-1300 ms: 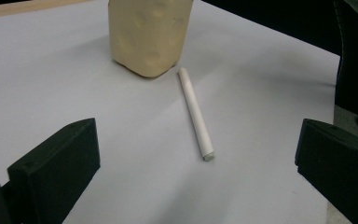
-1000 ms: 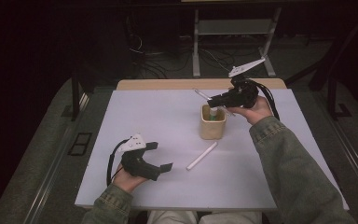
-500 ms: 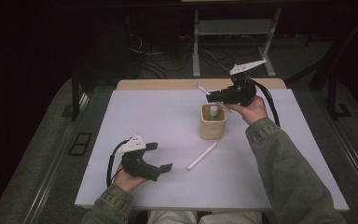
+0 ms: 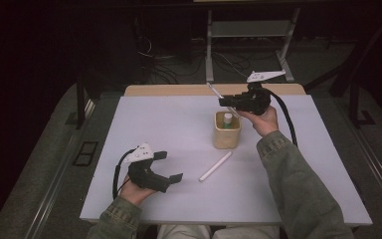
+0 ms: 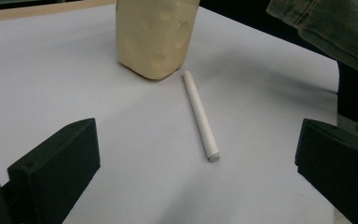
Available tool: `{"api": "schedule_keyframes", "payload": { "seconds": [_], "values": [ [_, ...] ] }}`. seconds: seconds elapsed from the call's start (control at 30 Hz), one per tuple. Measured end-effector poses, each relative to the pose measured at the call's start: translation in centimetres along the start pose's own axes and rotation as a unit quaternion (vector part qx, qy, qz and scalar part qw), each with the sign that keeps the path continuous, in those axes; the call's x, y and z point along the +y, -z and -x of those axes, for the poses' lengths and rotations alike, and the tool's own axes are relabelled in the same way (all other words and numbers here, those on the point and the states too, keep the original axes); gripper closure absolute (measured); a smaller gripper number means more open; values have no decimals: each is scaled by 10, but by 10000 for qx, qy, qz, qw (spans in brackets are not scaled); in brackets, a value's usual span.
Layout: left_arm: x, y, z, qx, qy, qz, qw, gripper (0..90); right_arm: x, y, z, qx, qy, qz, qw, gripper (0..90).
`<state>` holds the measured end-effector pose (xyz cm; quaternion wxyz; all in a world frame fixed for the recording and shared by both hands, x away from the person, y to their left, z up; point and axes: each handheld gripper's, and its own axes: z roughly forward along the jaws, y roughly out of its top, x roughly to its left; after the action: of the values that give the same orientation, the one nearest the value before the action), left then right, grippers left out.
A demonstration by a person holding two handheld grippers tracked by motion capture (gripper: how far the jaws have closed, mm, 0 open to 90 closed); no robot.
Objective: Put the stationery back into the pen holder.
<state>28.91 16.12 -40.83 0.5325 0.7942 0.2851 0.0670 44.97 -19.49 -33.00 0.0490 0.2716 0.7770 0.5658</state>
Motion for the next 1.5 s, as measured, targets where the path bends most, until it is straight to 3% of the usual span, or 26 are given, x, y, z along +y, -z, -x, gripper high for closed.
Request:
{"api": "schedule_keyframes", "payload": {
  "seconds": [0.37,0.67,1.07,1.2,1.5],
  "values": [
    [-1,2,-1,6,-3,39,10000,0,-16,-14,5,50,-51,301,9995,780],
    [-1,2,0,-14,-55,40,10000,0,-31,-20,10,104,-140,227,9996,781],
    [-3,0,0,-18,-54,-27,10000,0,-45,-21,10,-33,-180,99,9998,776],
    [-3,-1,0,-25,-43,-55,10000,0,-47,-21,7,-140,-222,15,9997,658],
    [-3,0,0,-15,-45,-46,10000,0,-44,-8,-1,-369,-270,-319,9984,481]
  ]
}}
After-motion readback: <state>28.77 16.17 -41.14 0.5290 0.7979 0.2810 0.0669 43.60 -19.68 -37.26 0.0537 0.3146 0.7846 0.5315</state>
